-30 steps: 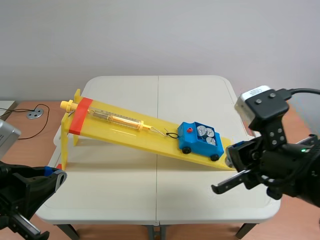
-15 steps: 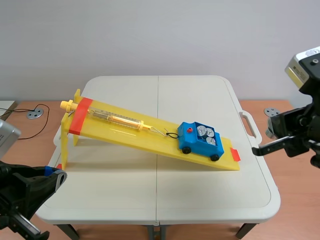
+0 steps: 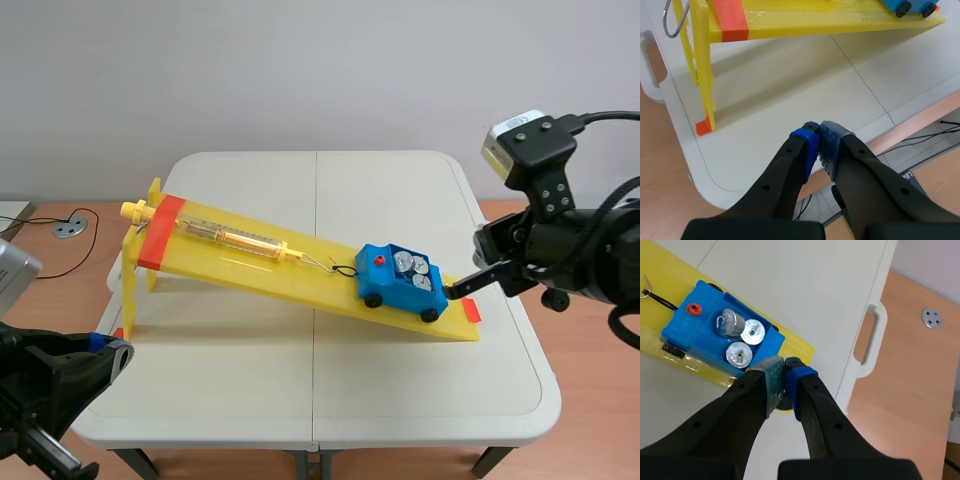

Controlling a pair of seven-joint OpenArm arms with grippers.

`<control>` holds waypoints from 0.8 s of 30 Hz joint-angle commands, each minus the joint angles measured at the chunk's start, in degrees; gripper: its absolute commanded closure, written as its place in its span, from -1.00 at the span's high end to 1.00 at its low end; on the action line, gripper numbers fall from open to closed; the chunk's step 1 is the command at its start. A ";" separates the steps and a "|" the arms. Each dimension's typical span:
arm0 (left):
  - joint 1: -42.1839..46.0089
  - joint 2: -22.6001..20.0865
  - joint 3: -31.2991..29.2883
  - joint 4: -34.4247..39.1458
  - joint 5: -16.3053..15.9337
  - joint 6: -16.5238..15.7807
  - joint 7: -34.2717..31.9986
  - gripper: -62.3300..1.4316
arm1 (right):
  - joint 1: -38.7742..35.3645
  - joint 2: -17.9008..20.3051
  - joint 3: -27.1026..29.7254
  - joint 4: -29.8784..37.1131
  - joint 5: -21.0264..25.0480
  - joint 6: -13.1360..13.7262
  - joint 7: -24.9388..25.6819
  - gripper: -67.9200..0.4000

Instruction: Place the four metal weights on the blue cart on the ramp.

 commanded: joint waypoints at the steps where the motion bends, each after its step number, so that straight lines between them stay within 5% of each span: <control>1: -1.16 0.46 -0.92 4.04 -4.02 -1.46 -4.81 -0.84 | 6.19 1.01 -0.04 2.62 -0.04 -1.79 9.20 -0.96; 24: -1.16 0.46 -0.92 4.04 -4.02 -1.46 -4.83 -0.84 | 13.40 -5.90 -6.03 -7.87 -2.23 -2.14 11.63 -0.96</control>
